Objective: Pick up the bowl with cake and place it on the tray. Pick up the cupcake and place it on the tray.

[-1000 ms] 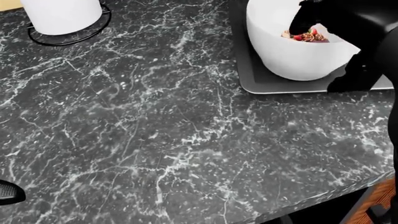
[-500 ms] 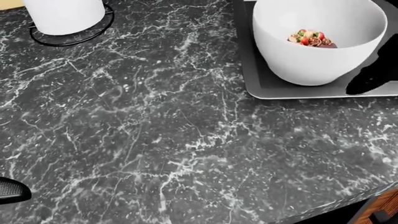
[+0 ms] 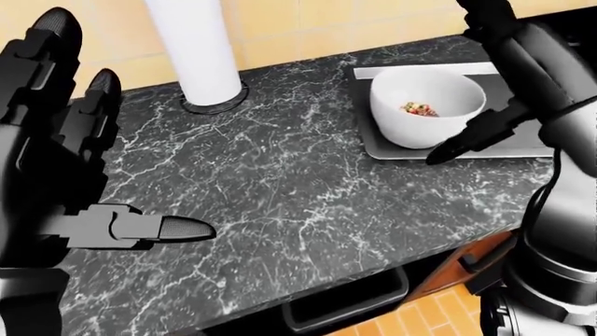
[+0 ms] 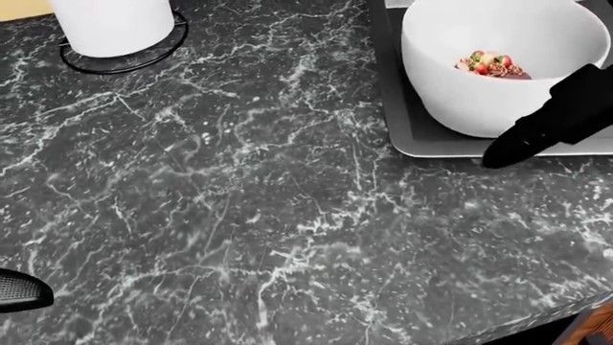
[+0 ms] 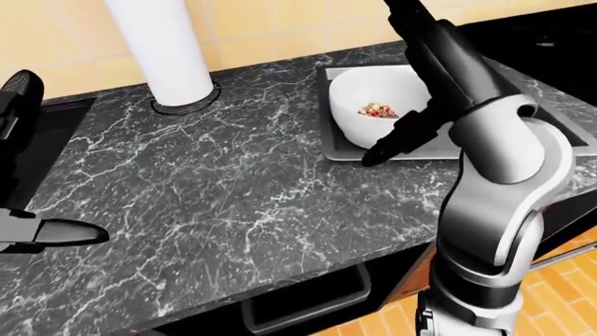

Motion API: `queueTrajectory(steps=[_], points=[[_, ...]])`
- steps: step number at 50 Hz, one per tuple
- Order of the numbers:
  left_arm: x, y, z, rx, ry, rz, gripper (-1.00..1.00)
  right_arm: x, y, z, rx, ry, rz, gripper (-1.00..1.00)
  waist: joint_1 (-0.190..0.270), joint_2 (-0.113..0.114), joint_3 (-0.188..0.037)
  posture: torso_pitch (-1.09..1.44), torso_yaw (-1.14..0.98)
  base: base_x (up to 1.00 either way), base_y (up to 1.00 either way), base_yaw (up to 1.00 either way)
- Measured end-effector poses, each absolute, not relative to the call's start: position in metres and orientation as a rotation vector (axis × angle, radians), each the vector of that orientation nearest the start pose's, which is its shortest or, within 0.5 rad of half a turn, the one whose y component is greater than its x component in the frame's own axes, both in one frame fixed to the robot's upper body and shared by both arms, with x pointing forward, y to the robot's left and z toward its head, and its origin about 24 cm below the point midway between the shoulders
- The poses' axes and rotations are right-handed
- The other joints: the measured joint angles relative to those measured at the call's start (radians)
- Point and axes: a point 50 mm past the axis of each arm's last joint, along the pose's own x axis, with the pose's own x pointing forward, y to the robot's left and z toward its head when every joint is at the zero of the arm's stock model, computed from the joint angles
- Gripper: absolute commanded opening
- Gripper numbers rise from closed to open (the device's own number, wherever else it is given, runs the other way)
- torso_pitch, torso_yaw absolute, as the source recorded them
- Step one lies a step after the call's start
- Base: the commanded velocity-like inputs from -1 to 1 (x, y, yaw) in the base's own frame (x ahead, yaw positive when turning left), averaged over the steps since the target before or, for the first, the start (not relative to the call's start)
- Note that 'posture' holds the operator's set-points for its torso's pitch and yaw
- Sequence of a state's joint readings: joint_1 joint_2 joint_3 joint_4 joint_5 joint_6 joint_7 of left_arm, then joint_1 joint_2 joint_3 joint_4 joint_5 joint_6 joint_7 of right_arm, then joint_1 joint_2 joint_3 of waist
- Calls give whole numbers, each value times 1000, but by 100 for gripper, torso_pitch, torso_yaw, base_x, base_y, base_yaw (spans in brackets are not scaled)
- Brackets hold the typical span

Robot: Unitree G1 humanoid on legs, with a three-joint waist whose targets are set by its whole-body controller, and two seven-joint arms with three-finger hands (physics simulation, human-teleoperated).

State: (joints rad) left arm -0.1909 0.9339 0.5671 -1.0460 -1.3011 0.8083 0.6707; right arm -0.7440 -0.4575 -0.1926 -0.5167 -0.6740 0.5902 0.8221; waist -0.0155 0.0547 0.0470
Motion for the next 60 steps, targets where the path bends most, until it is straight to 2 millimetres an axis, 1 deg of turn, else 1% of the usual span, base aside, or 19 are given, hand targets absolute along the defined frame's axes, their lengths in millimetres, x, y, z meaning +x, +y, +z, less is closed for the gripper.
queueTrajectory(steps=[10, 12, 14, 18, 23, 27, 28, 32, 34, 36, 39, 41, 44, 46, 49, 54, 56, 58, 60], points=[[167, 196, 283, 167, -376, 1, 100, 266, -198, 309, -947, -339, 22, 100, 19, -5, 7, 0, 0, -52, 2, 0], [167, 196, 284, 169, -380, 5, 100, 265, -196, 311, -956, -354, 26, 100, 27, 19, 5, 0, 0, -53, 1, 0], [167, 198, 284, 162, -378, 19, 100, 264, -192, 309, -962, -369, 39, 100, 45, 15, 6, 0, 0, -52, 2, 0], [167, 199, 284, 169, -378, 25, 100, 267, -190, 306, -969, -350, 72, 100, 43, 31, -16, 0, 0, -53, 2, 0], [166, 198, 285, 166, -394, 17, 100, 263, -195, 312, -964, -364, 27, 100, 21, 9, -6, 0, 0, -52, 2, 0], [167, 198, 285, 167, -386, 16, 100, 263, -194, 311, -965, -363, 31, 100, 5, -29, 13, 0, 0, -53, 2, 0], [167, 199, 285, 168, -389, 17, 100, 263, -194, 311, -965, -363, 32, 100, 2, -51, 10, 0, 0, -52, 2, 0], [168, 196, 279, 166, -357, -8, 100, 265, -199, 307, -952, -326, 23, 100, -5, -81, -24, 0, 0, -50, 2, 0], [167, 197, 281, 170, -364, -4, 100, 264, -197, 310, -953, -344, 15, 100, 4, -67, -18, 0, 0, -15, 0, 0], [166, 198, 283, 171, -376, 3, 100, 263, -195, 311, -963, -361, 14, 100, 4, -39, 8, 0, 0, 0, 0, 0], [165, 198, 286, 169, -395, 9, 100, 263, -196, 312, -977, -368, 6, 100, -5, -16, 33, 0, 0, 0, 0, 0], [164, 198, 287, 168, -400, 10, 100, 262, -197, 310, -984, -364, -1, 100, -18, 2, 41, 0, 0, 0, 0, 0], [165, 198, 287, 167, -398, 10, 100, 262, -196, 309, -980, -360, -4, 100, -23, 55, 35, 0, 0, 0, 0, 35], [165, 198, 284, 164, -376, 5, 100, 261, -197, 304, -969, -344, -3, 100, -2, 39, 44, 0, 0, 0, 0, 70], [165, 198, 284, 169, -374, 9, 100, 266, -193, 301, -963, -325, 24, 100, 18, 6, 25, 0, 0, 0, 0, 71], [165, 200, 286, 164, -398, 28, 100, 262, -189, 305, -965, -363, 27, 100, 26, -93, 23, 0, 0, 0, 0, 71], [166, 199, 281, 152, -376, 12, 100, 261, -192, 302, -954, -355, 8, 100, 21, -84, 31, 0, 0, 0, 0, 71], [167, 198, 278, 156, -357, 3, 100, 263, -194, 300, -936, -342, -1, 100, 32, -89, 24, 0, 0, 0, 9, 22], [167, 199, 279, 159, -366, 12, 100, 264, -190, 300, -927, -355, 9, 100, 32, -75, 25, 0, 0, 0, 0, 0]])
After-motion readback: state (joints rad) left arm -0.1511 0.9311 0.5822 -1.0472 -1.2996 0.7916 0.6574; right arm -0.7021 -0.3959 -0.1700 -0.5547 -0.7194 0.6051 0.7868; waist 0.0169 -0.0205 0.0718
